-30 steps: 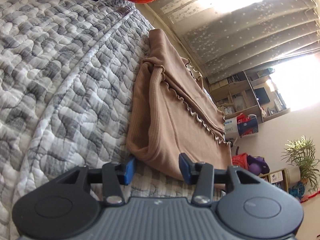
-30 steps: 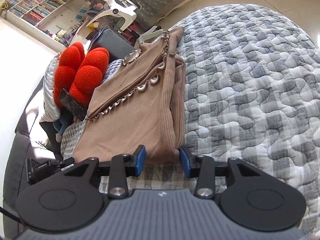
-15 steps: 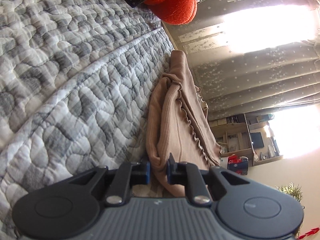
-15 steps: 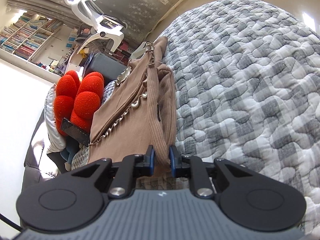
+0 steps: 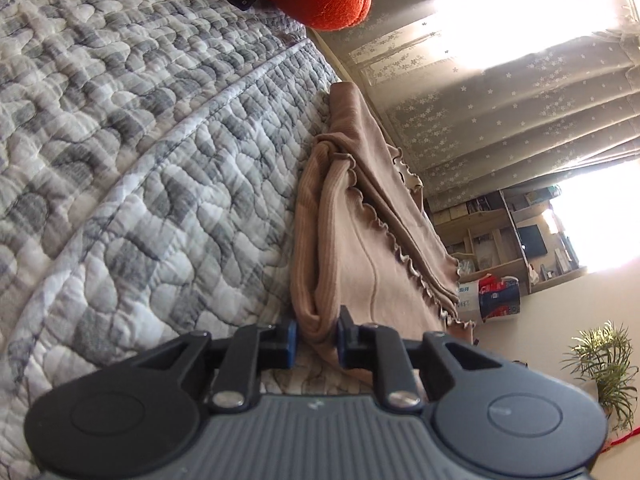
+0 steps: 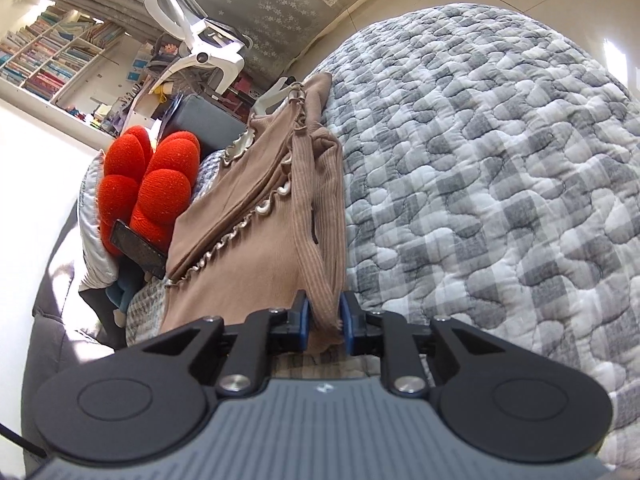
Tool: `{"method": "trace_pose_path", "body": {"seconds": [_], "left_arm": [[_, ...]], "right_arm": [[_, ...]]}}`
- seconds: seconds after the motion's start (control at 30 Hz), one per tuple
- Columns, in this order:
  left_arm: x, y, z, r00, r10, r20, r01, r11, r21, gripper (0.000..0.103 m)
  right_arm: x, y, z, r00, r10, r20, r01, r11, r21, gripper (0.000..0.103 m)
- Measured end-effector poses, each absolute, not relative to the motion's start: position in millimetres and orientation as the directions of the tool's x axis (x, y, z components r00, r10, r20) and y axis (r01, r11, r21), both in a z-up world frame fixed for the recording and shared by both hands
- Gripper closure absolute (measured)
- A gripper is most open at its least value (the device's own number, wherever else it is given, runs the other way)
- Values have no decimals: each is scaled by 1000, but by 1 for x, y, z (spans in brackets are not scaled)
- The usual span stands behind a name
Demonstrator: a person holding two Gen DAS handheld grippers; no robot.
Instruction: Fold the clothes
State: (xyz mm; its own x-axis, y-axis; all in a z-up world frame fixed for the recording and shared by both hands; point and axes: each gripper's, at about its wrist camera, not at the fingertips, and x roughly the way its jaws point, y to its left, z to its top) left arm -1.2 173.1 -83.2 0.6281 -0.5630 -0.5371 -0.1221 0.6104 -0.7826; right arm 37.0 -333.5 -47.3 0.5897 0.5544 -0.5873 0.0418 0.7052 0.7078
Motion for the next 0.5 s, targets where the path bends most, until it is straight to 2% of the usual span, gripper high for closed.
{"method": "trace_pose_path", "body": {"seconds": [0.07, 0.13, 0.17, 0.4, 0.5], "left_arm": [[1, 174, -74, 630, -546, -552, -91, 654, -751, 71], [3, 174, -61, 657, -497, -567, -56, 717, -694, 56], [5, 174, -54, 672, -472, -571, -38, 748, -663, 54], [53, 149, -34, 714, -375, -591, 40, 865, -500, 55], [71, 137, -34, 722, -334, -606, 56, 901, -430, 65]], "right_arm": [[37, -332, -43, 599, 541, -590, 21, 726, 687, 72], [37, -330, -37, 613, 519, -595, -1, 754, 657, 59], [39, -328, -34, 624, 501, -599, -11, 772, 635, 58], [72, -299, -24, 696, 402, -595, -56, 857, 513, 57], [90, -284, -28, 717, 363, -596, -75, 889, 451, 57]]}}
